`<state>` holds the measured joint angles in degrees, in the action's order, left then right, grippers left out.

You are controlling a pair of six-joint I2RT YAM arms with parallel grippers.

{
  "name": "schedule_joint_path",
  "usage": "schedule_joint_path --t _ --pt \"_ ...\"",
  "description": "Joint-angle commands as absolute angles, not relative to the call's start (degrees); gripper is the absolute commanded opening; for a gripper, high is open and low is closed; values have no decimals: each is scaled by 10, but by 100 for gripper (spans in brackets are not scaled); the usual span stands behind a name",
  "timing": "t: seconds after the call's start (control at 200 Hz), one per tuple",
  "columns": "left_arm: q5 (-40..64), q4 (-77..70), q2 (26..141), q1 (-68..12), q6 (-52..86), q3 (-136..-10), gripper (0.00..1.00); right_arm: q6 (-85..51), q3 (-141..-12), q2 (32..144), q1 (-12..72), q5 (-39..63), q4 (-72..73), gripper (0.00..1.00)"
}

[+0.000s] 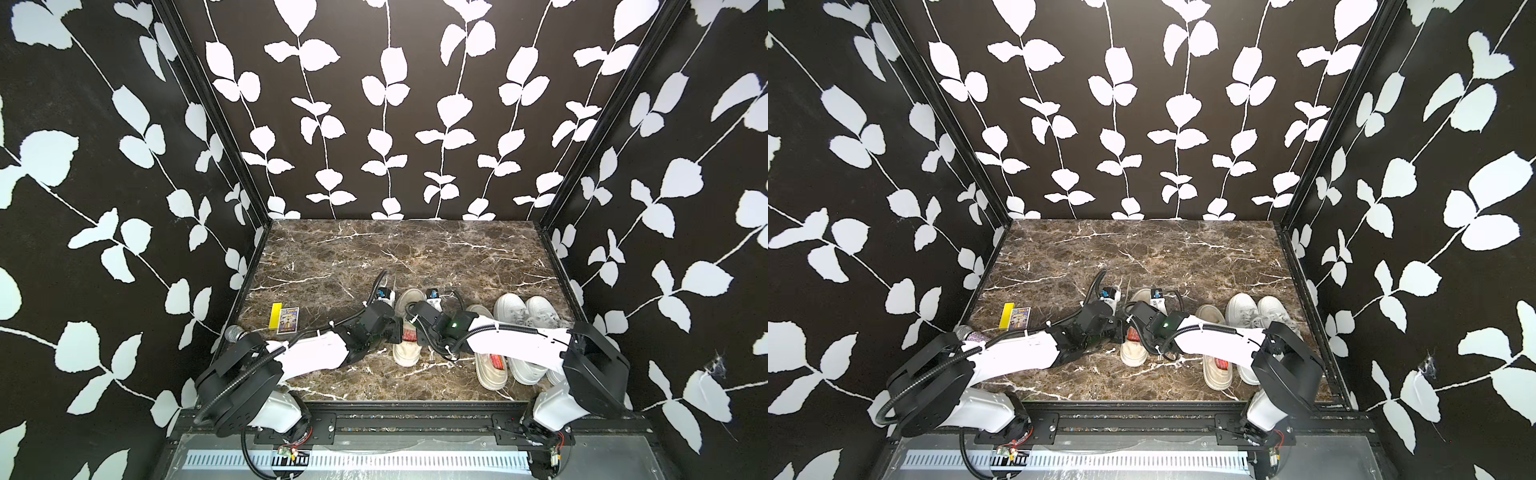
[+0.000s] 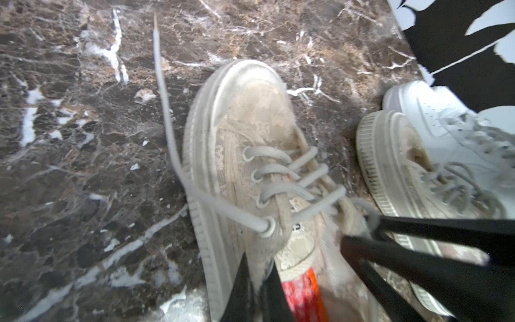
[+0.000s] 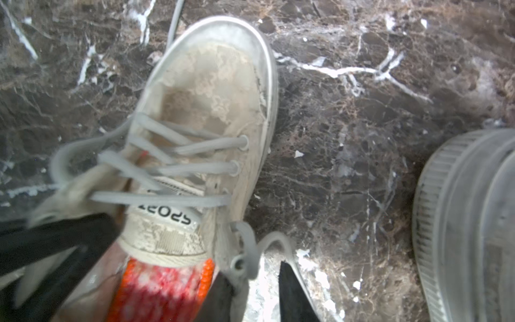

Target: Remove the insole from the shoe

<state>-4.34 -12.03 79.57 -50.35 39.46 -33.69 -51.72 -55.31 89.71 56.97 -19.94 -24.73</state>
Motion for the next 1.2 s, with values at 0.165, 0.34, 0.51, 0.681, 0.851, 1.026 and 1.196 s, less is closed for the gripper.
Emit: schedule_joint_path --t 0.165,0.34,0.51,0.681,0.851,1.026,1.196 --pt "-103 -112 753 -497 411 -311 0 -548 -514 877 520 -234 -303 9" --pt "-103 -127 754 -492 433 -284 0 -564 -483 873 503 -216 -281 8" --pt "-72 -123 775 -493 420 -303 0 -505 -497 885 507 -173 -236 10" --pt "-47 -136 781 -494 409 -315 13 -412 -525 869 517 -162 -222 30" --pt "-57 -98 763 -494 373 -333 27 -320 -540 840 521 -143 -223 43" --pt "-68 -89 745 -495 362 -327 39 -232 -536 809 540 -149 -207 50" --pt "-69 -97 756 -494 361 -327 39 -158 -530 800 571 -133 -164 50"
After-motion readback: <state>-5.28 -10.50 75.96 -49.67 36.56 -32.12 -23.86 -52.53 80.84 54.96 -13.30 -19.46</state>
